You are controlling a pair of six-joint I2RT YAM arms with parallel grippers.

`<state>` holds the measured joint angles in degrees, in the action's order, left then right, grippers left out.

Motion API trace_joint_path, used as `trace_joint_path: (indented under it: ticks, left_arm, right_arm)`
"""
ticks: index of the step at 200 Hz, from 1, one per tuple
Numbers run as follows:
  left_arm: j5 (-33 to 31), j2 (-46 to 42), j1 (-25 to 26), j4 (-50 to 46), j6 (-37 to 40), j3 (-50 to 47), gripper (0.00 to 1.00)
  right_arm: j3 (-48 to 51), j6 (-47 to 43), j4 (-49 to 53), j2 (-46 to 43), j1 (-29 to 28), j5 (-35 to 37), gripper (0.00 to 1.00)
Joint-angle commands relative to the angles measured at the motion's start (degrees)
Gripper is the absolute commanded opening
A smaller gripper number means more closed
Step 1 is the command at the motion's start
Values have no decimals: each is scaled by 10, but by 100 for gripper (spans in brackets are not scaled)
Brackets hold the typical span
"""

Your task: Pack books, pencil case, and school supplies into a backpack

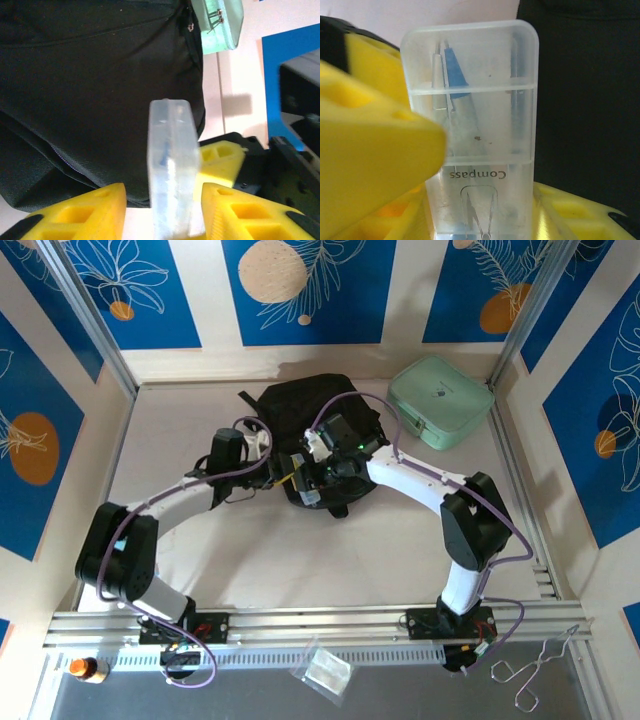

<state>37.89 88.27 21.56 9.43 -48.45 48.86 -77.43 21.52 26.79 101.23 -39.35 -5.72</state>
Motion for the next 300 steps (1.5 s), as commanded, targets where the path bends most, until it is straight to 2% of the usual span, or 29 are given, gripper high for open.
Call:
trace_joint_path:
  ticks: [1, 50, 78, 105, 146, 177, 205, 251, 300]
  left_arm:
    - [5, 9, 4, 16, -11, 22, 39]
    - [14, 23, 3, 66, -47, 28, 16]
    - [21, 32, 0, 113, -78, 30, 13]
    - [8, 27, -3, 179, -110, 26, 10]
    - [-19, 27, -3, 248, -166, 44, 9]
    - [-27, 44, -1, 326, -232, 62, 8]
    - [-29, 76, 5, 400, -295, 76, 7]
    - [-38, 107, 15, 452, -339, 79, 5]
    - [-34, 101, 16, 457, -342, 65, 6]
  right_arm:
    - [4, 1, -17, -21, -2, -26, 46]
    - [14, 10, -36, -21, 7, -41, 49]
    - [46, 40, -85, -51, 29, -85, 62]
    - [109, 87, -173, -105, 57, -142, 75]
    - [203, 220, -323, -166, 118, -210, 81]
    - [243, 337, -429, -170, 153, -239, 80]
    - [265, 428, -540, -151, 160, -251, 80]
    - [260, 509, -643, -113, 158, -268, 76]
    - [261, 518, -654, -108, 159, -251, 55]
